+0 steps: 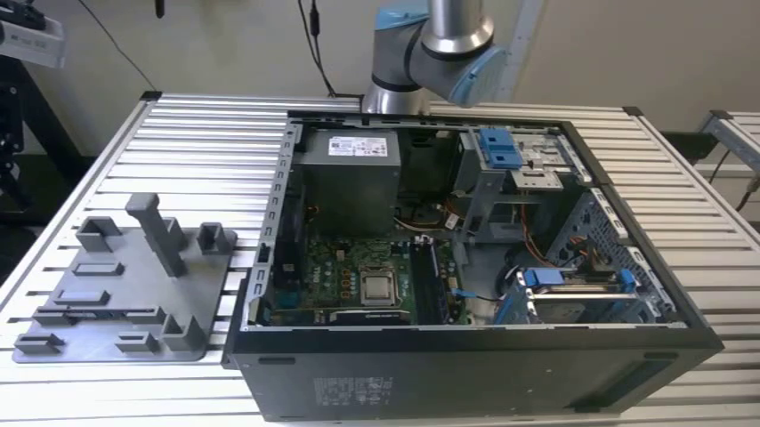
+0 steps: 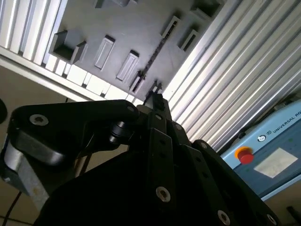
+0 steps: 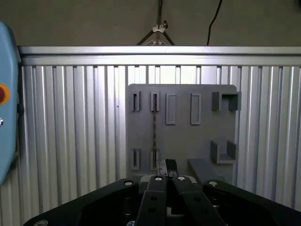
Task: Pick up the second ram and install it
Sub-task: 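Pick up the second ram and move it above second insertion slot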
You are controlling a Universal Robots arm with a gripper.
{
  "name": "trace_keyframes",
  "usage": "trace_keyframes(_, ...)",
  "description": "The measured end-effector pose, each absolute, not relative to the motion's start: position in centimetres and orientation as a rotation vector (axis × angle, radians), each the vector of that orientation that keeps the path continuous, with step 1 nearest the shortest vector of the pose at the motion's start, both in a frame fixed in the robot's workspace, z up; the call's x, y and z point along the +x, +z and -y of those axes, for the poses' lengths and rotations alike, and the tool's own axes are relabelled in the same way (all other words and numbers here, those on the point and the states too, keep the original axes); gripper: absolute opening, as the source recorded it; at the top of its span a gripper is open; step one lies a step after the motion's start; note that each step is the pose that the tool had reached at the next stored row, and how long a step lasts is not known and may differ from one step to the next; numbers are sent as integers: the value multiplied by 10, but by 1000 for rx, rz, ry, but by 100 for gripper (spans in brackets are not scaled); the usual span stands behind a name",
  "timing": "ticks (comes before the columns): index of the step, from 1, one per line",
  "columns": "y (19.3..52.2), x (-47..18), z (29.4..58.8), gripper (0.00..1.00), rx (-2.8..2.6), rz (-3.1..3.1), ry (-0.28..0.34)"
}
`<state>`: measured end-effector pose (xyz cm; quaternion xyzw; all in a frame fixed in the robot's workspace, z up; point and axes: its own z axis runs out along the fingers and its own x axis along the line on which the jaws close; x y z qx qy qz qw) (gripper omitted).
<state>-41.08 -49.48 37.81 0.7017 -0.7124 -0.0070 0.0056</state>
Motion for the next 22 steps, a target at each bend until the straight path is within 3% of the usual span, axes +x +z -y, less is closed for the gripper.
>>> trace_keyframes(11,378,-411,495,11,2197,2230,-22)
trace_keyframes(12,378,-411,495,12,2197,2230,-22)
trace_keyframes(15,378,-411,495,30,2197,2230,-22)
trace_keyframes(18,378,-411,495,36,2197,2230,-22)
trace_keyframes(19,378,-411,495,42,2197,2230,-22)
trace_keyframes(22,378,-411,495,42,2197,2230,-22)
